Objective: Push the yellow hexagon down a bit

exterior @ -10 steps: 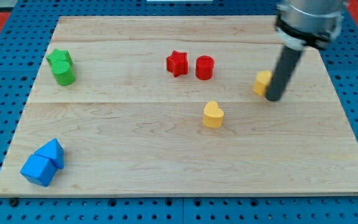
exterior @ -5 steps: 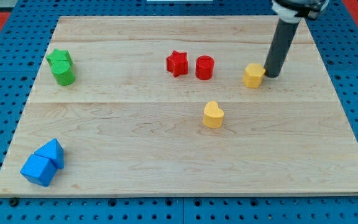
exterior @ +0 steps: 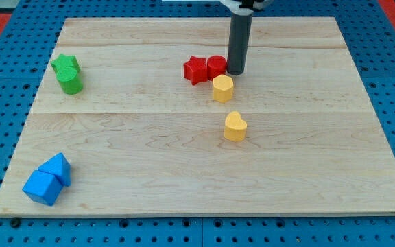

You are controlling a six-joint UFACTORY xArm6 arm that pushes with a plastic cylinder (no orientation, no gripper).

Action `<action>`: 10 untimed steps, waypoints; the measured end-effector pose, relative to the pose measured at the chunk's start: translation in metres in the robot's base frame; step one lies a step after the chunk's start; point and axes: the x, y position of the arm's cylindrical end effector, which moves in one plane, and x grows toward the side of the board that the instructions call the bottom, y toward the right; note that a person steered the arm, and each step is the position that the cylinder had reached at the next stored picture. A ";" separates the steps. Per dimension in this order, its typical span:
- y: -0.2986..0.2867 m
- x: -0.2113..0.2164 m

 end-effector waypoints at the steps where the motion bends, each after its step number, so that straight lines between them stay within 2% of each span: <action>1: 0.000 -0.006; 2: -0.015 -0.050; 3: -0.072 -0.077; 4: -0.103 -0.037; 5: -0.108 0.009; 7: -0.081 0.035; 10: -0.002 0.075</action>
